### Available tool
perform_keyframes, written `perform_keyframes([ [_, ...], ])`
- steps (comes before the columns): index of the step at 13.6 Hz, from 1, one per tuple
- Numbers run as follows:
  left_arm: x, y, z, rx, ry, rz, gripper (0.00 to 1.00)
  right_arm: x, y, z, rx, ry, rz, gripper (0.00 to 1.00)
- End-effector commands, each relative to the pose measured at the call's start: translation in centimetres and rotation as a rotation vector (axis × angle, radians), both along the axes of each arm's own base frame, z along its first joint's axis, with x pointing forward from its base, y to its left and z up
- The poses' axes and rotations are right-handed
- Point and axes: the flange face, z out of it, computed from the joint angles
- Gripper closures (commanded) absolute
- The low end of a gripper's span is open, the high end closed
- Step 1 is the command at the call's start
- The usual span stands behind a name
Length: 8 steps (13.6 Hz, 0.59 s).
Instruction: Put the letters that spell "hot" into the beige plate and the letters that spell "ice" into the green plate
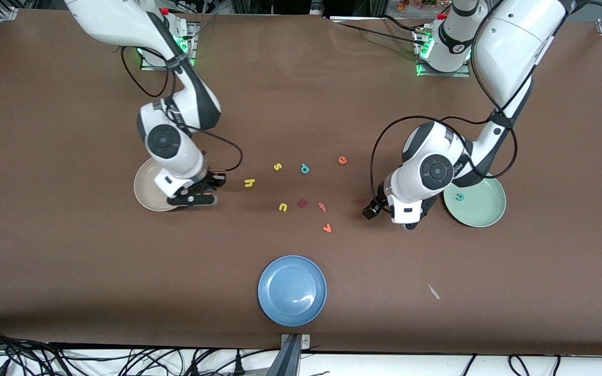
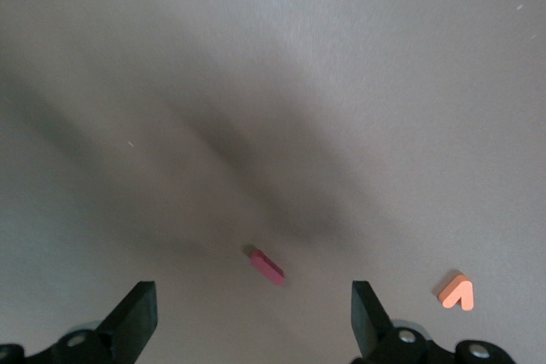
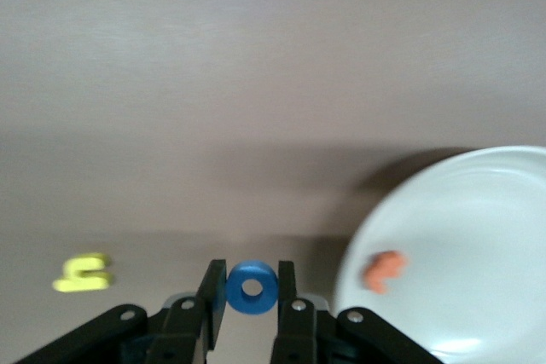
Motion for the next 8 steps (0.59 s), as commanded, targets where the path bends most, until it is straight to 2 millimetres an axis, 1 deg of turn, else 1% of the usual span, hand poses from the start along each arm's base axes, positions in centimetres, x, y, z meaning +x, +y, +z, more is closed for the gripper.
perform_keyframes([
  [1, -0.1, -1.3, -1.6, 0.04, -0.014, 0.063, 0.0, -0.6, -3.5, -0.2, -0.022, 0.03, 0.057, 0.78],
  [3, -0.3, -2.1, -3.0, 0.054, -0.031, 0.112, 0.0, -0.1, -6.4, -0.2, -0.034, 0.036, 0.104, 0.72],
  [4, -0.4, -2.4, -3.4, 0.049, -0.032, 0.137, 0.0, 0.0, -7.4, -0.3, -0.036, 0.036, 0.12, 0.62],
  [5, -0.8, -3.1, -3.9, 0.049, -0.025, 0.152, 0.0, 0.2, -7.8, -0.3, -0.035, 0.032, 0.119, 0.42],
  [6, -1.3, -3.8, -4.6, 0.053, -0.011, 0.167, 0.0, 0.2, -7.8, -0.3, -0.034, 0.032, 0.118, 0.3],
  [7, -1.4, -3.9, -5.2, 0.051, -0.005, 0.183, 0.02, 0.1, -7.7, -0.3, -0.034, 0.032, 0.11, 0.16],
  [8, -1.7, -4.4, -5.7, 0.05, -0.001, 0.194, 0.07, 0.1, -7.7, -0.3, -0.034, 0.032, 0.107, 0.15],
])
